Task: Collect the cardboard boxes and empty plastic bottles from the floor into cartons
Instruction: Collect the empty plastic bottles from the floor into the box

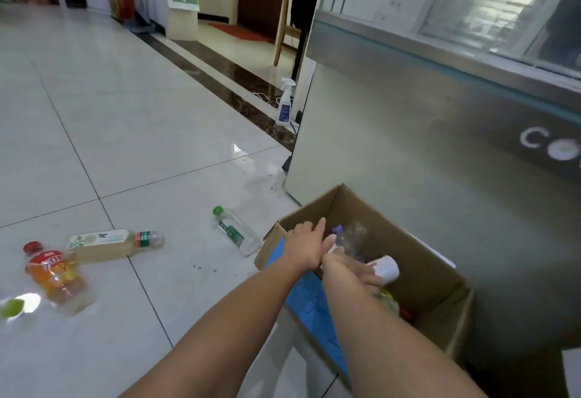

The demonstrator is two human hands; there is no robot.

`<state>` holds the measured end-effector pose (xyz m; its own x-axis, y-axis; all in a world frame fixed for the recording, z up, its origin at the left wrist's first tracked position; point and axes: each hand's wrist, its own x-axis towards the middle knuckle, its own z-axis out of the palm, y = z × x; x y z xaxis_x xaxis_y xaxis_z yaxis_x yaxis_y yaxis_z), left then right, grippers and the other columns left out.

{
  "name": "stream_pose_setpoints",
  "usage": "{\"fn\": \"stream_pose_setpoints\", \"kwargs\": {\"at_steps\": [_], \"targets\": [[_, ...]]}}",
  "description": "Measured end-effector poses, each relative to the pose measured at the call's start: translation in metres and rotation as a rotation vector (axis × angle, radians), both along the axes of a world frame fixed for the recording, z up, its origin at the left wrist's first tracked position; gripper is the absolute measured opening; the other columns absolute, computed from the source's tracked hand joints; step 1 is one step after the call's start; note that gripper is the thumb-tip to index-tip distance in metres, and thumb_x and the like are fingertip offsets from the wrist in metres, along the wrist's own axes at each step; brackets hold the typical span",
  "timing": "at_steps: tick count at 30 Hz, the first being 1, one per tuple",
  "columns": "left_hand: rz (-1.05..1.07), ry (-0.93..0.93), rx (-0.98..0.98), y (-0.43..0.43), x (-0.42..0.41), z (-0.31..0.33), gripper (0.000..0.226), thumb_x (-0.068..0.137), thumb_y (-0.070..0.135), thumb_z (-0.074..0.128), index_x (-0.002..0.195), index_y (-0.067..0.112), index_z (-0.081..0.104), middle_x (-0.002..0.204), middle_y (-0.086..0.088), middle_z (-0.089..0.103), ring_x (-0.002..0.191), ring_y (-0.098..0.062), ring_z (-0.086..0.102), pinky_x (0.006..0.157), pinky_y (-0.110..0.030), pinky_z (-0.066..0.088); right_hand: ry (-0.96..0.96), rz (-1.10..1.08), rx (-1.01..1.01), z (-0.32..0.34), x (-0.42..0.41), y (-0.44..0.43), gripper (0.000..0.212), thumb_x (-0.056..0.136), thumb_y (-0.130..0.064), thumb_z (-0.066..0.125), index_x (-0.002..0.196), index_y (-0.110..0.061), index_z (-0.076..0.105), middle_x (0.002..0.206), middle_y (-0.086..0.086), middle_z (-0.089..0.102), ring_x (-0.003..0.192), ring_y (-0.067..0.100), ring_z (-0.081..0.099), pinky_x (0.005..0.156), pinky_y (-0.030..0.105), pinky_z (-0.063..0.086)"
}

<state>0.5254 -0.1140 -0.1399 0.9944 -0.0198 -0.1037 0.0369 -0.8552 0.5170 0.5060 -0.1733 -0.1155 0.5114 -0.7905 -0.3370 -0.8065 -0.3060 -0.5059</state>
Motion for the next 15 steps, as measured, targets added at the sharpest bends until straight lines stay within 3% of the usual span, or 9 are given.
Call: {"fn": "stream_pose_setpoints", "kwargs": {"at_steps": [2, 7, 15], "targets": [[0.01, -0.068, 0.069, 0.013, -0.001, -0.001, 0.059, 0.102, 0.045, 0.024, 0.154, 0.019, 0.012, 0.157, -0.013, 0.019, 0.145, -0.029, 0.016, 0.116, -0.041, 0.014, -0.07, 0.121, -0.115, 0.0, 0.005, 0.008, 0.074, 0.09, -0.052, 0.047, 0.139, 0.0, 0.027, 0.138, 0.015, 0.029, 0.126, 0.029, 0.031, 0.102, 0.036, 0.029], [0.181, -0.183, 0.147, 0.071, -0.008, -0.001, 0.058, 0.103, 0.043, 0.02, 0.154, 0.019, 0.005, 0.162, -0.008, 0.001, 0.149, -0.026, -0.004, 0.119, -0.042, 0.001, -0.353, 0.572, -0.291, -0.021, 0.007, 0.053, 0.069, 0.091, -0.049, 0.048, 0.142, -0.005, 0.03, 0.145, 0.014, 0.031, 0.131, 0.031, 0.031, 0.105, 0.042, 0.026], [0.572, 0.067, 0.208, 0.218, -0.074, -0.038, 0.062, 0.103, 0.043, 0.017, 0.153, 0.02, -0.011, 0.16, -0.004, -0.017, 0.147, -0.026, -0.017, 0.118, -0.045, -0.007, -0.416, 1.061, -0.327, -0.062, -0.003, 0.141, 0.07, 0.094, -0.047, 0.045, 0.146, -0.007, 0.025, 0.151, 0.012, 0.026, 0.141, 0.028, 0.02, 0.115, 0.04, 0.01]]}}
